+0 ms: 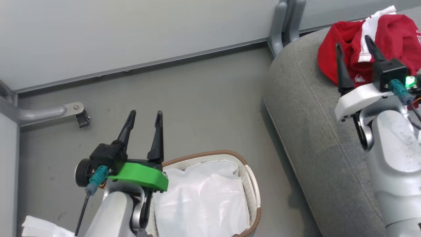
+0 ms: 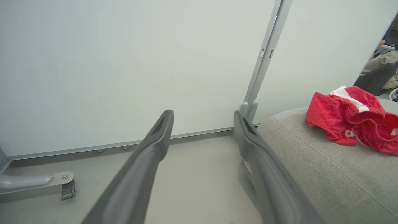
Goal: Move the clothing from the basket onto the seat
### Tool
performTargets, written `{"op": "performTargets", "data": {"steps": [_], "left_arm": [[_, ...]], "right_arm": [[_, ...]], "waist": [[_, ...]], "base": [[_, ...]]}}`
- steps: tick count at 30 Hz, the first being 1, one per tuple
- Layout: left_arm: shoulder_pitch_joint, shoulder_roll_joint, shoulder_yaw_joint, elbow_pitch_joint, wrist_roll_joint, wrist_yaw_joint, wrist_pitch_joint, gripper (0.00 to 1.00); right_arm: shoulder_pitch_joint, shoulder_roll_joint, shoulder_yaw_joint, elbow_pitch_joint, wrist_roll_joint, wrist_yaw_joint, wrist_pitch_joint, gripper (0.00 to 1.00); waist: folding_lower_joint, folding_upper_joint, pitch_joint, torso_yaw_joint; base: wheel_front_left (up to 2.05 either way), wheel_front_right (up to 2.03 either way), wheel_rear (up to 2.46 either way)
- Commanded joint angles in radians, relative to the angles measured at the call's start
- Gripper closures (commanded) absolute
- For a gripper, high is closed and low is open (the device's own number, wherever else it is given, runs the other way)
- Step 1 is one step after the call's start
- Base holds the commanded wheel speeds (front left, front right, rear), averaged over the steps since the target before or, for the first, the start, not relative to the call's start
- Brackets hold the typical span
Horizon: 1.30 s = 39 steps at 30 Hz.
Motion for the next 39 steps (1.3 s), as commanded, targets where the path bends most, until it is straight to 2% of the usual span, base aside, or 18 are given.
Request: {"op": "performTargets", "data": {"steps": [1, 8, 11, 16, 25, 39], "left_arm": [[0.030, 0.000, 0.025, -0.001, -0.003, 0.008, -0.001, 0.00], [0.120, -0.002, 0.154, 0.009, -0.008, 0.001, 0.000, 0.00], [0.155, -0.003, 0.195, 0.016, -0.008, -0.006, -0.001, 0.00], [0.211, -0.006, 0.236, 0.034, 0.005, -0.020, -0.001, 0.00], [0.278, -0.011, 0.259, 0.055, -0.002, -0.036, 0.000, 0.00], [0.280, -0.012, 0.232, 0.064, -0.008, -0.038, -0.001, 0.00]], "right_arm": [[0.031, 0.022, -0.003, -0.013, 0.012, -0.001, -0.005, 0.00], [0.144, 0.110, -0.014, -0.075, 0.074, -0.001, -0.005, 0.00], [0.201, 0.119, -0.012, -0.100, 0.101, -0.001, -0.005, 0.00], [0.308, 0.118, 0.054, -0.139, 0.211, -0.001, -0.005, 0.00], [0.454, 0.120, 0.092, -0.205, 0.273, -0.001, -0.005, 0.00], [0.517, 0.120, 0.128, -0.192, 0.271, -0.001, -0.005, 0.00]], "waist": [[0.0001, 0.0000, -0.050, 0.048], [0.0001, 0.0000, -0.077, 0.070], [0.0001, 0.0000, -0.085, 0.076], [0.0001, 0.0000, -0.103, 0.079], [0.0001, 0.0000, -0.120, 0.077], [0.0001, 0.0000, -0.147, 0.075]], "base": [[0.00, 0.00, 0.00], [0.00, 0.00, 0.00], [0.00, 0.00, 0.00], [0.00, 0.00, 0.00], [0.00, 0.00, 0.00], [0.00, 0.00, 0.00]]}}
